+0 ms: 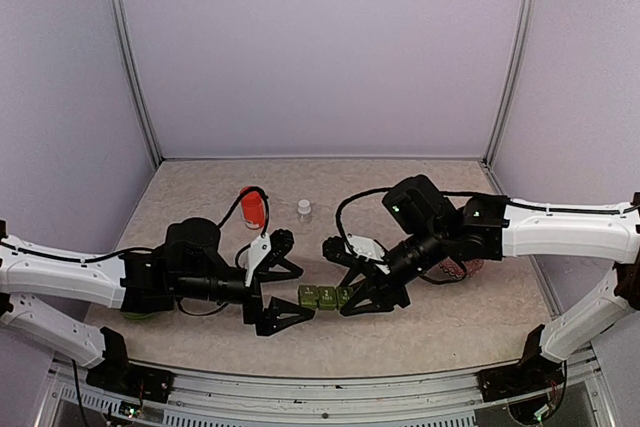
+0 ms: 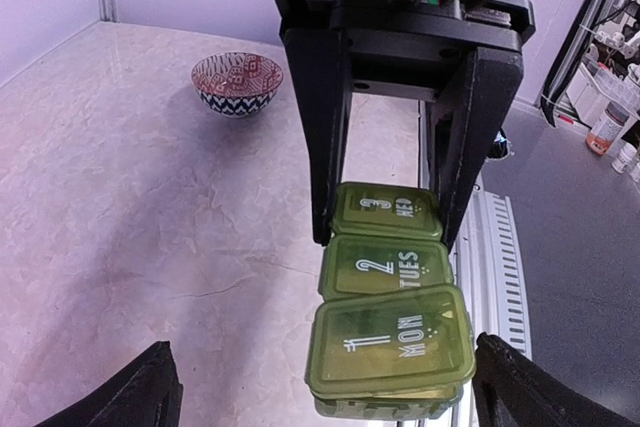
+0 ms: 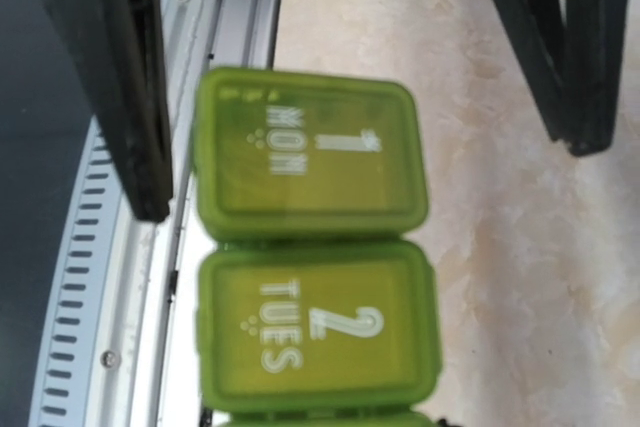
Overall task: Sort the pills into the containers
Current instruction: Open the lid of the pill container.
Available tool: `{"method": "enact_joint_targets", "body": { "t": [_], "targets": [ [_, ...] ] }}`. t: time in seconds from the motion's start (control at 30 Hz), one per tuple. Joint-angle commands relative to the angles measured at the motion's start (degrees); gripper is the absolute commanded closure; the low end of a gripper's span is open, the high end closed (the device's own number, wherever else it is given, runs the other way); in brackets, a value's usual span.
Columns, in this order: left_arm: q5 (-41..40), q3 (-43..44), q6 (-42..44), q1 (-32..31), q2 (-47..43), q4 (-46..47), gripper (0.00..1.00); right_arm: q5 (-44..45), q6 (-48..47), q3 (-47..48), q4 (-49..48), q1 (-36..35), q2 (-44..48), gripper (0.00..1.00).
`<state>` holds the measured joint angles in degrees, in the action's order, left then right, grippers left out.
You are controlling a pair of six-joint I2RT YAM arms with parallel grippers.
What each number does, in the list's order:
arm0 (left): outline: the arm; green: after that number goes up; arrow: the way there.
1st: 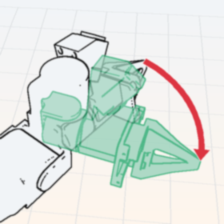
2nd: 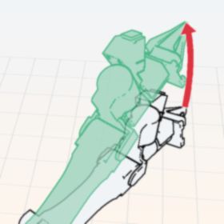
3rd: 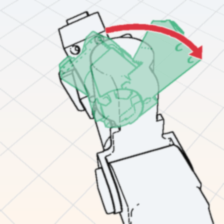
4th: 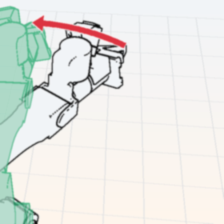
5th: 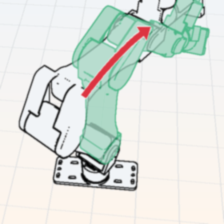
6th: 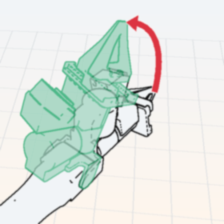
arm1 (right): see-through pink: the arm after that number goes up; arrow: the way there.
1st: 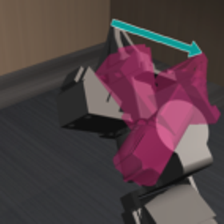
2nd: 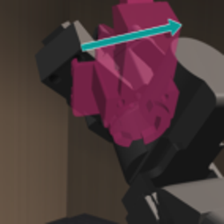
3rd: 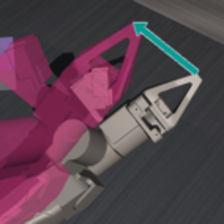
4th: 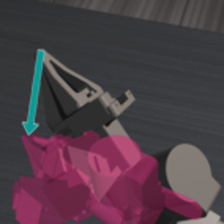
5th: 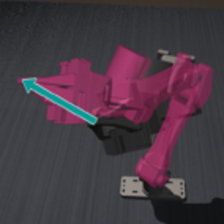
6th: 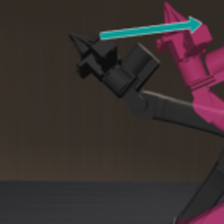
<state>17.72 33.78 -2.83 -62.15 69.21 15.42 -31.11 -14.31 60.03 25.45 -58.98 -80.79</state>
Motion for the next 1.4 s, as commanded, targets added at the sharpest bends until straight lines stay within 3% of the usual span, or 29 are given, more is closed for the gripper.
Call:
{"method": "enact_joint_targets", "body": {
  "t": [0.0, 0.53, 1.37],
  "targets": [
    [0.5, 1.6, -1.4, 0.9, -0.1, 1.2, 0.01, 0.9, -0.5, -0.1, 0.1, 0.3, -0.9, 0.68],
    [1.2, 1.4, -4.5, 4.4, -0.7, 2.8, 0.01, 2.1, -0.7, 0.2, 0.5, -0.1, -1.6, 0.68],
    [-7.3, 4.9, -9.0, 7.4, 5.6, -0.6, 0.01, 4.5, -1.4, 0.2, 1.1, -1.7, -2.6, 0.68]
  ]
}}
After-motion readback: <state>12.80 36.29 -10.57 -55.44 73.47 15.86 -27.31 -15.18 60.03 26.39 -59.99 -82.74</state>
